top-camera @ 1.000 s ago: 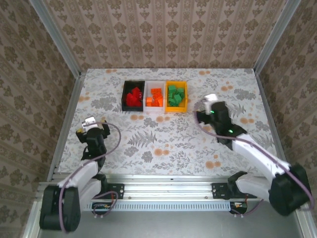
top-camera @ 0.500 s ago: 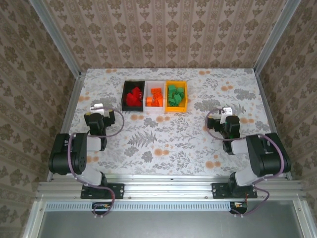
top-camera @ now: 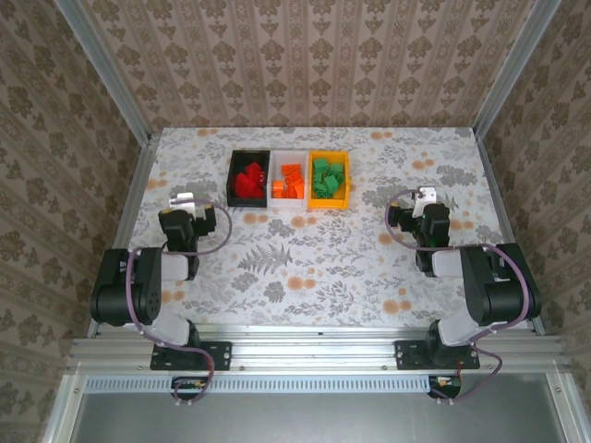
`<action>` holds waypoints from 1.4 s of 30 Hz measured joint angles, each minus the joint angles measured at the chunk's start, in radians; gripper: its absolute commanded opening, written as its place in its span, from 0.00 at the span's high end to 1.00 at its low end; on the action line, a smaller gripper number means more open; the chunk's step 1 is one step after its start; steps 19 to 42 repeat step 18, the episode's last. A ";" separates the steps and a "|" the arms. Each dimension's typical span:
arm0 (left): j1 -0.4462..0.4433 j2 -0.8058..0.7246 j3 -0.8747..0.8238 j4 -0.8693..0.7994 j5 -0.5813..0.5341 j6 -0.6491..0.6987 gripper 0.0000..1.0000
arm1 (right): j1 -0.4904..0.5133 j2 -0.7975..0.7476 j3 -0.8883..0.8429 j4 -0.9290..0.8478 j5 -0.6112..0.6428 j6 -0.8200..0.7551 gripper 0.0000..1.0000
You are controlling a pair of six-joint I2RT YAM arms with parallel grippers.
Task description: Sort the legos into containers by color
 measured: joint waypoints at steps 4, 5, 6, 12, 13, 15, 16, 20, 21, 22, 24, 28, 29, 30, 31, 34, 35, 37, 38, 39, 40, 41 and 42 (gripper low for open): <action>0.000 0.000 0.000 -0.006 0.011 0.006 0.00 | 0.000 0.000 0.000 0.000 0.000 0.002 0.00; 0.000 0.000 0.000 -0.008 0.012 0.006 0.00 | 0.000 0.000 0.000 0.000 0.000 0.002 0.00; 0.000 0.000 0.000 -0.010 0.013 0.006 0.00 | 0.000 0.000 0.000 0.000 0.000 0.002 0.00; 0.001 0.000 0.004 -0.031 0.024 0.006 0.00 | 0.000 0.000 0.000 0.000 0.000 0.002 0.00; 0.001 0.000 0.005 -0.034 0.026 0.006 0.00 | 0.000 0.000 0.000 0.000 0.000 0.002 0.00; 0.001 0.000 0.005 -0.041 0.030 0.006 0.00 | 0.000 0.000 0.000 0.000 0.000 0.002 0.00; 0.001 0.000 0.005 -0.042 0.032 0.006 0.00 | 0.000 0.000 0.000 0.000 0.000 0.002 0.00; 0.001 0.000 0.005 -0.043 0.033 0.006 0.00 | 0.000 0.000 0.000 0.000 0.000 0.002 0.00; 0.001 0.000 0.005 -0.043 0.033 0.006 0.00 | 0.000 0.000 0.000 0.000 0.000 0.002 0.00; 0.001 0.000 0.005 -0.043 0.033 0.006 0.00 | 0.000 0.000 0.000 0.000 0.000 0.002 0.00; 0.001 0.000 0.005 -0.043 0.033 0.006 0.00 | 0.000 0.000 0.000 0.000 0.000 0.002 0.00; 0.001 0.000 0.005 -0.043 0.033 0.006 0.00 | 0.000 0.000 0.000 0.000 0.000 0.002 0.00; 0.001 0.000 0.005 -0.043 0.033 0.006 0.00 | 0.000 0.000 0.000 0.000 0.000 0.002 0.00; 0.001 0.000 0.005 -0.043 0.033 0.006 0.00 | 0.000 0.000 0.000 0.000 0.000 0.002 0.00; 0.001 0.000 0.005 -0.043 0.033 0.006 0.00 | 0.000 0.000 0.000 0.000 0.000 0.002 0.00; 0.001 0.000 0.005 -0.043 0.033 0.006 0.00 | 0.000 0.000 0.000 0.000 0.000 0.002 0.00; 0.001 0.000 0.005 -0.043 0.033 0.006 0.00 | 0.000 0.000 0.000 0.000 0.000 0.002 0.00; 0.001 0.000 0.005 -0.043 0.033 0.006 0.00 | 0.000 0.000 0.000 0.000 0.000 0.002 0.00; 0.001 0.000 0.005 -0.043 0.033 0.006 0.00 | 0.000 0.000 0.000 0.000 0.000 0.002 0.00; 0.001 0.000 0.005 -0.043 0.033 0.006 0.00 | 0.000 0.000 0.000 0.000 0.000 0.002 0.00; 0.001 0.000 0.005 -0.043 0.033 0.006 0.00 | 0.000 0.000 0.000 0.000 0.000 0.002 0.00; 0.001 0.000 0.005 -0.043 0.033 0.006 0.00 | 0.000 0.000 0.000 0.000 0.000 0.002 0.00; 0.001 0.000 0.005 -0.043 0.033 0.006 0.00 | 0.000 0.000 0.000 0.000 0.000 0.002 0.00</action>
